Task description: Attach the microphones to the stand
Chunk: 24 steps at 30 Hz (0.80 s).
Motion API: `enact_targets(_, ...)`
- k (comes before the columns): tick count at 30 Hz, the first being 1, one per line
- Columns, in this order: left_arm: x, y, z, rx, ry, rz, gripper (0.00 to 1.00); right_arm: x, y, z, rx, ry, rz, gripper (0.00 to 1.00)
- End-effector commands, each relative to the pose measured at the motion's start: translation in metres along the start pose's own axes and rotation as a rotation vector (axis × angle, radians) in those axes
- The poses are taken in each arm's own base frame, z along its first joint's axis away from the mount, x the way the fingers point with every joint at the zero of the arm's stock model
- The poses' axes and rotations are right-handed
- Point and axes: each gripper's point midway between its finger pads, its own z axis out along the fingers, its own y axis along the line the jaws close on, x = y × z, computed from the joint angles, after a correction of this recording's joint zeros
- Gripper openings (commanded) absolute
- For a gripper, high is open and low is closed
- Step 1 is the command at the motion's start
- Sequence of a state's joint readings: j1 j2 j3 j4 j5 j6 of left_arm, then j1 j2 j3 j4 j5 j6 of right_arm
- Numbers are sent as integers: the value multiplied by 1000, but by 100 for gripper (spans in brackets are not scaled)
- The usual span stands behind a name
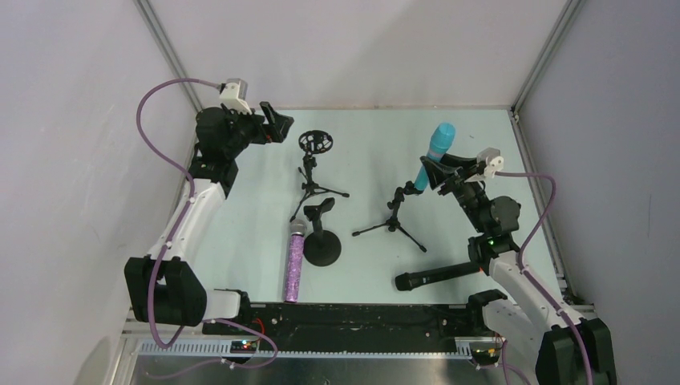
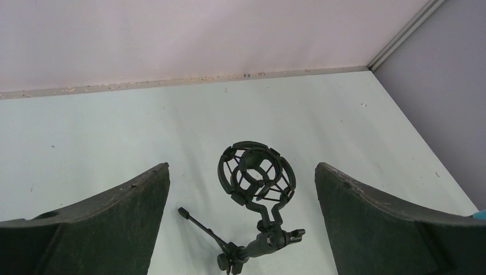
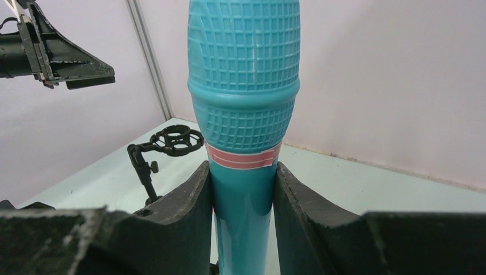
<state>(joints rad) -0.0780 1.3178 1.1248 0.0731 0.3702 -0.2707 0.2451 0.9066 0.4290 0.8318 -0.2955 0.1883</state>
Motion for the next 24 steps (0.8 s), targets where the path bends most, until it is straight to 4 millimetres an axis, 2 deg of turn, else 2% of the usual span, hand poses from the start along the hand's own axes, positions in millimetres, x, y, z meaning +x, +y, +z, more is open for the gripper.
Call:
enact_targets(1, -9, -2, 0, 11, -35, 17, 100, 95, -6, -28, 36, 300, 87, 0)
enact_targets(13, -11, -4, -1, 17, -39, 22, 100, 107, -8, -31, 58, 333, 90, 0)
enact_targets(18, -13, -7, -3, 21, -46, 24, 100, 95, -12, -30, 87, 296, 75, 0)
enact_targets(20, -14, -8, -4, 25, -49, 31, 100, 86, -12, -29, 91, 268, 76, 8)
enact_targets(22, -14, -8, -4, 22, -51, 35, 100, 77, -9, -27, 80, 247, 81, 24)
enact_targets(23, -15, -9, -4, 24, -51, 33, 100, 72, -6, -26, 67, 235, 82, 40)
enact_targets(24, -15, -9, -4, 25, -51, 32, 100, 68, -4, -25, 59, 226, 81, 47)
